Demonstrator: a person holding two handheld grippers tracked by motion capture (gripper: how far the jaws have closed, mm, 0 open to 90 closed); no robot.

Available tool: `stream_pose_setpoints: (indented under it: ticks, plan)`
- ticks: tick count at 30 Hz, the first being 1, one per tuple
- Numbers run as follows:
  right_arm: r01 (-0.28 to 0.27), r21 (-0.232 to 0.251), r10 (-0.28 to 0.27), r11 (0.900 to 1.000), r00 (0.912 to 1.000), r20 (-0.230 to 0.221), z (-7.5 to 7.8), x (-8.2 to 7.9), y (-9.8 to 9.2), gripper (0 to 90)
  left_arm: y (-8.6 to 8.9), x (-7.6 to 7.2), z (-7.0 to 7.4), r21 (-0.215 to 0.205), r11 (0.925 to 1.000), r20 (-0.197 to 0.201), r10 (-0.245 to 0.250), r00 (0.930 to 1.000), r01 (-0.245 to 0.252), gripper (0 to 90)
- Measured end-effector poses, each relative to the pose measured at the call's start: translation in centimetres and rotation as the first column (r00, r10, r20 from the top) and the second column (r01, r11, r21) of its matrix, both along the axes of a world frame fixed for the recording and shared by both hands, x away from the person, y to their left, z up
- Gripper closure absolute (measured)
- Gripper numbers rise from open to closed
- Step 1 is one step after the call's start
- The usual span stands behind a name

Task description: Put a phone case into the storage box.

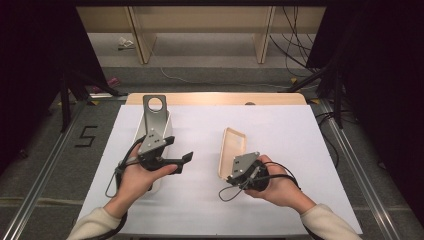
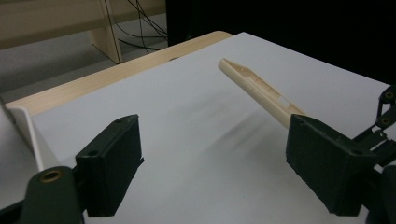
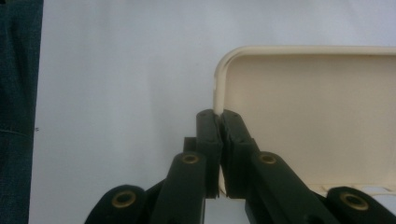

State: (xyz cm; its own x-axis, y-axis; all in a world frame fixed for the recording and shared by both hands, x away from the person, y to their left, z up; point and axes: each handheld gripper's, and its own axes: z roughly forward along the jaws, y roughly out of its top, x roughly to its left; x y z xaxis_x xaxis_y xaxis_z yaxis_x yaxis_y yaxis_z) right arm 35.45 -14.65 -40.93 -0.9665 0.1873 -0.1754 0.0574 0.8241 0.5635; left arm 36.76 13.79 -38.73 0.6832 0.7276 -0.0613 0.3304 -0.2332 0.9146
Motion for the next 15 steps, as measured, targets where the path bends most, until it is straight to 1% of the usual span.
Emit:
stream_pose_setpoints:
  ticks: [4, 6, 11, 13, 15]
  plan:
    - [-0.008, 0.005, 0.008, 1.0, 0.9999, 0.009, 0.1, -0.1, 0.4, 87.5, -1.6, 1.2, 0.8, 0.024, 0.9993, -0.004, -0.029, 0.9996, 0.029, 19.1]
    - [-0.012, 0.009, 0.012, 1.0, 0.9999, 0.009, 0.2, -0.2, 0.6, 87.5, -2.3, 1.7, 1.0, 0.026, 0.9988, -0.013, -0.042, 0.999, 0.042, 19.7]
    - [-0.016, 0.014, 0.016, 1.0, 0.9998, 0.015, 0.3, -0.3, 1.0, 87.5, -3.9, 3.1, 1.3, 0.023, 0.9979, -0.059, -0.059, 0.9965, 0.06, 21.9]
    - [-0.021, 0.017, 0.021, 1.0, 0.9997, 0.016, 0.3, -0.4, 1.2, 87.5, -4.4, 3.7, 1.4, 0.038, 0.9969, -0.067, -0.066, 0.9956, 0.069, 23.5]
    - [-0.026, 0.016, 0.026, 1.0, 0.9995, 0.016, 0.3, -0.4, 1.4, 87.5, -4.9, 4.3, 1.3, 0.047, 0.9965, -0.083, -0.065, 0.9944, 0.069, 25.0]
